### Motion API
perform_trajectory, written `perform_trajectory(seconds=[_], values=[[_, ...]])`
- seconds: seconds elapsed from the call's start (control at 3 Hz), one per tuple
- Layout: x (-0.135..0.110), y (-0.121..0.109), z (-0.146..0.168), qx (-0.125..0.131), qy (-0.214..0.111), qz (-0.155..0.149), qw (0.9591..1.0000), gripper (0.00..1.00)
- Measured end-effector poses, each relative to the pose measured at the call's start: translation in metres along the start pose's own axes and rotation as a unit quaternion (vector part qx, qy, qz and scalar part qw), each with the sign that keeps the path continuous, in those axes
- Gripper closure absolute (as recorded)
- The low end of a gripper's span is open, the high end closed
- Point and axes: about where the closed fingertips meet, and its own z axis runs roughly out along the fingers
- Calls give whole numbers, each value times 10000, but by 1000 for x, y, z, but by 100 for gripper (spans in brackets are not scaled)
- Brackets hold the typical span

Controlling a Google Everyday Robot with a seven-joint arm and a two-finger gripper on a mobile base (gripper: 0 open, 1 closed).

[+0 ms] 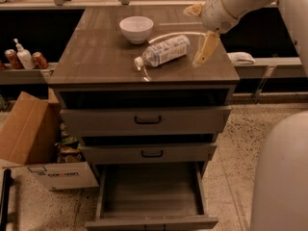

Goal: Place blue plastic bottle into bottom drawer

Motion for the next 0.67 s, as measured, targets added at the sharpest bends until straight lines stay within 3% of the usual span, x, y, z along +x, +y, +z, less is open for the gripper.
perform_trajectory(seconds=[0.33, 0.67], values=[[10, -16, 24, 8, -113, -2, 9999, 0], [15, -24, 54, -148, -156, -7, 9998, 0]])
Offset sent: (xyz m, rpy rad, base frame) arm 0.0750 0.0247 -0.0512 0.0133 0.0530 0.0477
